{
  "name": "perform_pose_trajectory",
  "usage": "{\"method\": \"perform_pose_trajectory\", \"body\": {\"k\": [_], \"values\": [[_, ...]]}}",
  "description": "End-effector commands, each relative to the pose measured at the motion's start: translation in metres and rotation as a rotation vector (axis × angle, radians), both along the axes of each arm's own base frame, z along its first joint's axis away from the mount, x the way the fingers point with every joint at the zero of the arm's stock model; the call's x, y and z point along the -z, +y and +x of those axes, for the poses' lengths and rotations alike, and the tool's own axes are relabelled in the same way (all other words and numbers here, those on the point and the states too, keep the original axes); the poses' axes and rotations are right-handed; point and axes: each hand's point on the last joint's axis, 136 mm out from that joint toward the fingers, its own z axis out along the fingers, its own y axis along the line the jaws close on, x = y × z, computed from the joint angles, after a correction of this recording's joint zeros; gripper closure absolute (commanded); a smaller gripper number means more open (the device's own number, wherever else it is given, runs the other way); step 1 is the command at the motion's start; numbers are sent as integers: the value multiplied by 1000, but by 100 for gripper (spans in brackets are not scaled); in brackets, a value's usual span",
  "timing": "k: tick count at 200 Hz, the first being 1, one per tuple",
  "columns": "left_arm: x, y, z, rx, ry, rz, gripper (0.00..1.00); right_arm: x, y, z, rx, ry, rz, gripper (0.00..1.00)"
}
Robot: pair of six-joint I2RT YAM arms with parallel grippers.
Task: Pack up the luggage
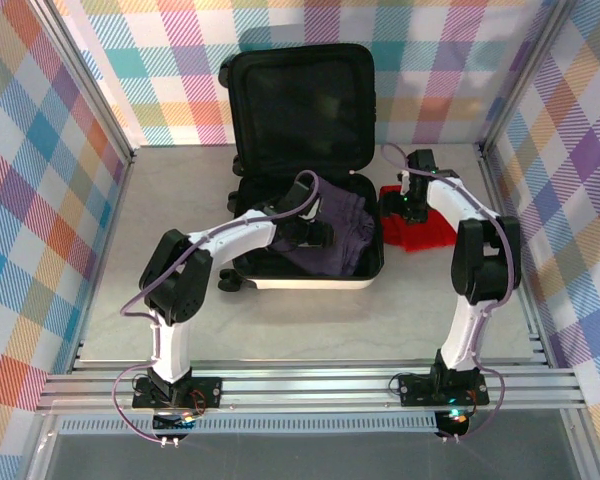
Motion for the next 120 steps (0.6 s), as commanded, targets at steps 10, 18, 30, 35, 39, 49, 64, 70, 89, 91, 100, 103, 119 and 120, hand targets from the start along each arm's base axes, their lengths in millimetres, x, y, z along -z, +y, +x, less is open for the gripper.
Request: {"method": "perform_pose_trajectory", "body": {"k": [10, 18, 30, 35, 39, 49, 64, 70, 89, 91, 100, 103, 119, 120], "values": [[-39, 17, -9, -27, -47, 1, 48, 20, 2, 19, -9, -10, -20, 23], [-47, 19, -10, -31, -61, -4, 48, 25, 3, 22, -7, -8, -24, 23], [-61, 23, -11, -39, -85, -12, 48, 29, 3, 27, -4, -10, -23, 21], [-66, 25, -12, -41, -93, -14, 48, 29, 6, 28, -11, -10, -16, 20], [-69, 26, -13, -43, -99, -16, 48, 29, 8, 30, -14, -14, -15, 19], [-77, 29, -14, -49, -115, -14, 47, 28, 11, 34, -23, -20, -20, 18], [-85, 34, -15, -54, -132, -7, 47, 31, 13, 38, -26, -4, -34, 17], [-88, 35, -15, -57, -139, -7, 47, 32, 15, 38, -28, 11, -34, 17], [-94, 40, -16, -65, -155, -2, 47, 39, 22, 37, -45, 51, -60, 16], [-95, 40, -16, -64, -158, -1, 47, 40, 23, 37, -48, 55, -62, 16], [-97, 42, -17, -65, -164, -2, 47, 43, 26, 36, -55, 70, -87, 16], [-97, 42, -17, -65, -165, -2, 47, 44, 26, 36, -58, 75, -97, 15], [-99, 42, -18, -61, -168, -5, 47, 52, 23, 34, -52, 122, -124, 14], [-99, 42, -18, -62, -168, -5, 47, 53, 22, 33, -50, 126, -125, 14]]}}
